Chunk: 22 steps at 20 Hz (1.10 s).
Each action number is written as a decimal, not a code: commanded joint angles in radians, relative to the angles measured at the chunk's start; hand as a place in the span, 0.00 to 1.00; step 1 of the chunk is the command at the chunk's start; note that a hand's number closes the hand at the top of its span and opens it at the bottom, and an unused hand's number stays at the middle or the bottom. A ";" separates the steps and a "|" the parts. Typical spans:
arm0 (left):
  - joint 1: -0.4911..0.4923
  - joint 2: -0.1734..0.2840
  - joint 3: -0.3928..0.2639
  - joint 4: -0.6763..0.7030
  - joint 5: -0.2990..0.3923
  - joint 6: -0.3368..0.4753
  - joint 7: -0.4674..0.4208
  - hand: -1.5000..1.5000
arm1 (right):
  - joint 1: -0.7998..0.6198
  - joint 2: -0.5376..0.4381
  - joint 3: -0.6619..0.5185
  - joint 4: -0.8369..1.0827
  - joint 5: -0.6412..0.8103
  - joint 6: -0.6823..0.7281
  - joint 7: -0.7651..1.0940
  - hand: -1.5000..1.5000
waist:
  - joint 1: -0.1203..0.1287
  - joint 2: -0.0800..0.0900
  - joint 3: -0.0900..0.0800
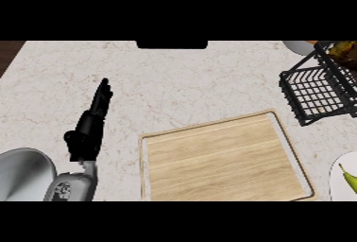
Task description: Pick the sweet potato from the tray and place it in the tiered basket
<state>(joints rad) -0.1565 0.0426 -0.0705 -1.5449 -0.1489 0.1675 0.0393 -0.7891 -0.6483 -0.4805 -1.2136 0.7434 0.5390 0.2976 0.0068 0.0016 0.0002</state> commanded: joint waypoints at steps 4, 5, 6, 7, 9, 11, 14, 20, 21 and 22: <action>-0.051 0.018 0.049 0.061 0.033 -0.022 0.002 0.50 | -0.074 -0.005 -0.168 0.063 -0.138 -0.058 0.037 0.00 | -0.012 -0.002 -0.001; 0.014 -0.008 -0.010 0.028 -0.018 0.005 -0.032 0.50 | -0.088 -0.016 -0.200 0.091 -0.137 -0.107 0.048 0.00 | -0.003 -0.002 0.000; -0.010 -0.013 0.003 0.036 -0.003 0.005 -0.006 0.50 | -0.087 -0.048 -0.240 0.120 -0.149 -0.129 0.032 0.00 | -0.005 0.000 0.000; -0.009 -0.013 -0.003 -0.002 -0.023 0.025 -0.001 0.50 | -0.047 -0.074 -0.265 0.120 -0.151 -0.128 0.039 0.00 | -0.009 -0.002 0.000; 0.016 -0.001 -0.001 -0.030 -0.004 0.001 0.016 0.50 | -0.033 -0.125 -0.298 0.150 -0.145 -0.149 0.060 0.00 | -0.005 -0.003 0.000; 0.060 0.003 -0.012 -0.065 0.004 -0.015 0.020 0.50 | -0.033 -0.189 -0.357 0.184 -0.189 -0.113 0.075 0.00 | -0.003 -0.004 0.000; 0.000 -0.015 0.007 0.017 -0.023 0.030 0.014 0.50 | 0.077 -0.221 -0.493 0.202 -0.272 -0.074 0.045 0.00 | -0.035 -0.005 0.001; 0.044 -0.009 -0.002 -0.024 -0.021 0.020 0.006 0.50 | 0.297 -0.388 -0.695 0.376 -0.376 0.054 -0.154 0.00 | -0.033 -0.004 0.003; 0.022 0.007 0.009 -0.022 -0.008 -0.001 0.007 0.50 | 0.299 -0.455 -0.714 0.447 -0.390 0.085 -0.173 0.00 | -0.028 -0.002 0.003; 0.027 0.006 0.026 0.004 0.001 0.002 -0.032 0.50 | 0.323 -0.482 -0.733 0.496 -0.396 0.090 -0.205 0.00 | -0.026 0.000 0.002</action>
<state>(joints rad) -0.1297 0.0428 -0.0599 -1.5523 -0.1582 0.1755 0.0312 -0.5744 -1.0291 -1.1196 -0.8431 0.3908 0.5751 0.1988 -0.0217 -0.0013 0.0021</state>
